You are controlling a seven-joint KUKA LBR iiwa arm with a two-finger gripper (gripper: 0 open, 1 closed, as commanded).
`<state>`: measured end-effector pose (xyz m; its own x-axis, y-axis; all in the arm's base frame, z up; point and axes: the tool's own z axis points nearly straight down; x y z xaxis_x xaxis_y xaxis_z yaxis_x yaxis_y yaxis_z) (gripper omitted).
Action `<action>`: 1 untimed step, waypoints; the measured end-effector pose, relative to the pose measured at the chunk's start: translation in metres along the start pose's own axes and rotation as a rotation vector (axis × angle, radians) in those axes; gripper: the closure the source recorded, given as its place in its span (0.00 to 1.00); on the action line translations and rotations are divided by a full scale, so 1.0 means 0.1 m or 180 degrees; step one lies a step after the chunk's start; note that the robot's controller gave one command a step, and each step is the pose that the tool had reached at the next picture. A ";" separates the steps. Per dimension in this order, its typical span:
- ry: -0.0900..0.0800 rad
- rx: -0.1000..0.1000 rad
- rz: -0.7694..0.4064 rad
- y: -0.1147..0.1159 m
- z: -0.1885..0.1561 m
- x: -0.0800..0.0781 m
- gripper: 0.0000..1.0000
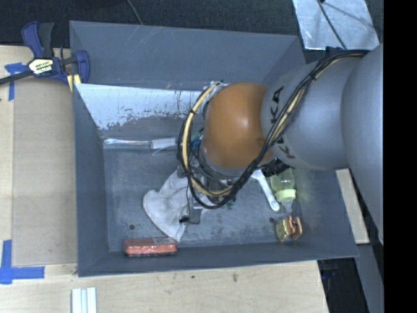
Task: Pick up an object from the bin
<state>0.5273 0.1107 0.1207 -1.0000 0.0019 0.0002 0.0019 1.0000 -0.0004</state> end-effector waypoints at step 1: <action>-0.0021 -0.0004 -0.0846 -0.03 0.07 -0.30 0.00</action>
Offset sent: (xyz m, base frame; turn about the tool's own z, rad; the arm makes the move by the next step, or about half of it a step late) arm 0.0534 -0.0327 -0.0362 -0.1161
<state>0.5575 0.1079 0.1141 -0.9654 -0.2609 -0.0062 -0.2609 0.9654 -0.0001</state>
